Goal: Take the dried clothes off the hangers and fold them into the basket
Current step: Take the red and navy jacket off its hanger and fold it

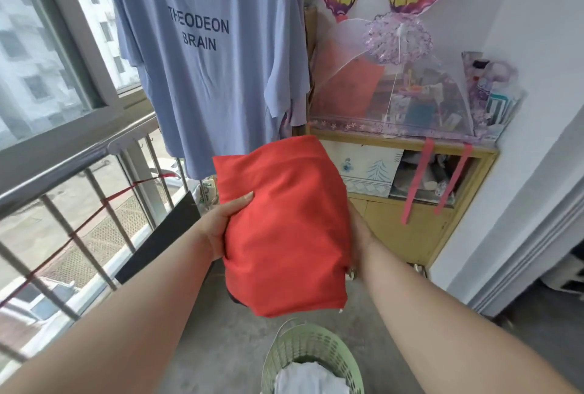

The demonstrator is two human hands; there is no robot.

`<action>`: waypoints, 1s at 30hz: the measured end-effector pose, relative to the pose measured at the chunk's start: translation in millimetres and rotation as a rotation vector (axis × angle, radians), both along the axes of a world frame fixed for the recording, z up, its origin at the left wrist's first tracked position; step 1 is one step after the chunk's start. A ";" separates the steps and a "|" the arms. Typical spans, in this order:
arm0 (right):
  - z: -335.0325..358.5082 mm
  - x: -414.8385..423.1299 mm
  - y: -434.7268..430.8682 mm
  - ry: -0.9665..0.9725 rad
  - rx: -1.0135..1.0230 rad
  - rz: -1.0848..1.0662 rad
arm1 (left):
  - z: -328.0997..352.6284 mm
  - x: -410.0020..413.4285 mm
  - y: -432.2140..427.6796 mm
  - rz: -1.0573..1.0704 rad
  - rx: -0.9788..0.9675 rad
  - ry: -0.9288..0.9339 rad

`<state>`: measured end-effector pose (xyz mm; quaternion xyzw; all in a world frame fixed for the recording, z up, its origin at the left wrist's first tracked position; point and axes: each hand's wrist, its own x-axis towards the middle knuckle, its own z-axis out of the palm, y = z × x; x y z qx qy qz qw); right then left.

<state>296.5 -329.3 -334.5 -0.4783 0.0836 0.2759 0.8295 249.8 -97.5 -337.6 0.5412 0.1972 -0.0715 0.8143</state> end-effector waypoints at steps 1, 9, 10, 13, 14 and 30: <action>-6.6 6.0 3.5 0.001 0.035 0.083 | -3.7 -0.3 0.6 -0.011 0.042 0.030; -100.2 14.4 -25.0 0.013 -0.309 0.273 | -79.0 -1.4 -21.2 0.000 0.145 0.269; -112.9 13.4 -26.4 0.028 -0.333 0.231 | -89.9 -1.9 -24.2 -0.002 0.138 0.302; -153.7 6.5 -33.8 0.115 -0.348 0.168 | -131.3 -4.7 -32.8 -0.004 0.116 0.410; -167.4 5.3 -36.0 0.144 -0.360 0.165 | -146.1 -3.9 -36.0 0.007 0.113 0.436; -444.4 0.3 -78.2 0.497 -0.456 0.146 | -419.5 -2.7 -77.5 -0.074 0.118 0.688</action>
